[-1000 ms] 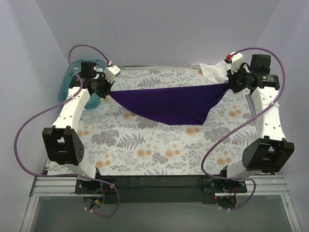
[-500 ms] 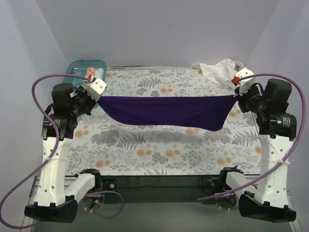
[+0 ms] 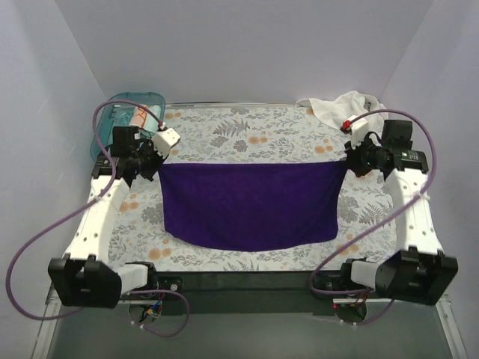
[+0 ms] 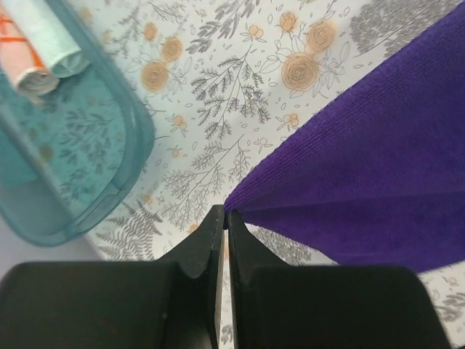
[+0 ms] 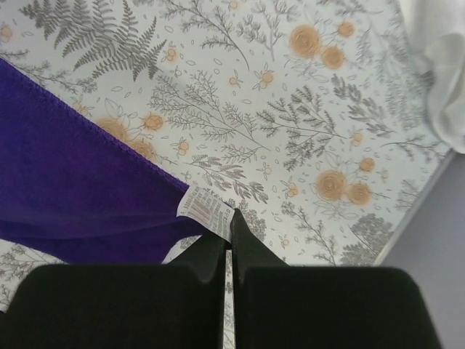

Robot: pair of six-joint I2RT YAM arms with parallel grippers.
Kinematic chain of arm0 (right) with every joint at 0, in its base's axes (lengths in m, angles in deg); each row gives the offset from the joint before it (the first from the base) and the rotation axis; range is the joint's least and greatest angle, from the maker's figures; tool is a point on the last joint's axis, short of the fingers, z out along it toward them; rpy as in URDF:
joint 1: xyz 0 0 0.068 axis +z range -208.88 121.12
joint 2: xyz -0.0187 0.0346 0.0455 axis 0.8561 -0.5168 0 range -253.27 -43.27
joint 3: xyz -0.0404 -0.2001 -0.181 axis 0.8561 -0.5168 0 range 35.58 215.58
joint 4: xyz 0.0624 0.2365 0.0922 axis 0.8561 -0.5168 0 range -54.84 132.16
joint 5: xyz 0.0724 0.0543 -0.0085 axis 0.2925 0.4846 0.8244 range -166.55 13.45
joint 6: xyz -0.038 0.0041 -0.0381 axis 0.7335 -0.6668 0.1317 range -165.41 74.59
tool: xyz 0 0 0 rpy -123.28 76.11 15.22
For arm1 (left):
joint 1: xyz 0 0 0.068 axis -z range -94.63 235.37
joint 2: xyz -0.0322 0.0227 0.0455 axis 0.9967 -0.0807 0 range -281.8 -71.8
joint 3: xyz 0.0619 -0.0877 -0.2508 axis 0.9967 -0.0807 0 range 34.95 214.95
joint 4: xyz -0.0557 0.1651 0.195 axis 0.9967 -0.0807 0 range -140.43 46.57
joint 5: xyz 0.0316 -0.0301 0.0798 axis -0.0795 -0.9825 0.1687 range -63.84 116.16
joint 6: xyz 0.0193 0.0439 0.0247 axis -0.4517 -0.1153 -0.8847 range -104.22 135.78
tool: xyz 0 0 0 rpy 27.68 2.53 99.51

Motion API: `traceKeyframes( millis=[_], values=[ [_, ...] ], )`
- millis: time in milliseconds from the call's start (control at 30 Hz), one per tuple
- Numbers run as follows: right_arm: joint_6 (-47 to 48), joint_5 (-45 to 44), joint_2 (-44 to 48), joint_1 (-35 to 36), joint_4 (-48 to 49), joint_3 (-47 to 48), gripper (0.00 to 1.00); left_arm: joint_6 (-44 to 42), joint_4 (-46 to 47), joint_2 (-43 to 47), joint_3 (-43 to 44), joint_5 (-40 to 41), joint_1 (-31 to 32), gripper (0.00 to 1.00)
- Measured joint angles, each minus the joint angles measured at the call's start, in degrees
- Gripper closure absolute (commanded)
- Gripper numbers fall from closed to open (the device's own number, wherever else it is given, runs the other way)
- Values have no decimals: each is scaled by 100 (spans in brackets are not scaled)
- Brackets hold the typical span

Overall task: Roll the towels
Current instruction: Flatten the towel

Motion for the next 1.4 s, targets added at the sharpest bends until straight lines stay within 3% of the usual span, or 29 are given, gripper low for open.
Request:
traceKeyframes(
  millis=[267, 700, 767, 800, 833, 900, 933, 1000, 1200, 1400],
  values=[
    [-382, -190, -2271, 273, 1095, 31, 99, -52, 955, -2468, 201, -79, 0, 100],
    [-1032, -673, -5392, 332, 1624, 2138, 99, 46, 1840, -5372, 1692, -103, 59, 100],
    [-1115, -710, -5672, 337, 1655, 2382, 93, 70, 1880, -5482, 1851, -103, 61, 100],
    [-1167, -741, -5781, 341, 1650, 2485, 87, 79, 1910, -5534, 1937, -96, 61, 93],
    [-1217, -778, -5862, 345, 1652, 2559, 68, 79, 1930, -5582, 1991, -85, 63, 84],
    [-1298, -901, -5995, 363, 1655, 2684, 55, 76, 1943, -5674, 2087, -44, 70, 70],
    [-1298, -951, -6037, 363, 1631, 2756, 44, 68, 1932, -5689, 2146, -17, 70, 68],
    [-1329, -1043, -6065, 363, 1622, 2846, 38, 85, 1827, -5698, 2269, 2, 70, 60],
    [-1274, -1169, -5770, 354, 1338, 3034, 41, 90, 1300, -5569, 2761, -166, 59, 54],
    [-723, -1047, -4483, 352, 476, 2992, 63, -282, 313, -4249, 2120, -1012, 0, 53]
  ],
)
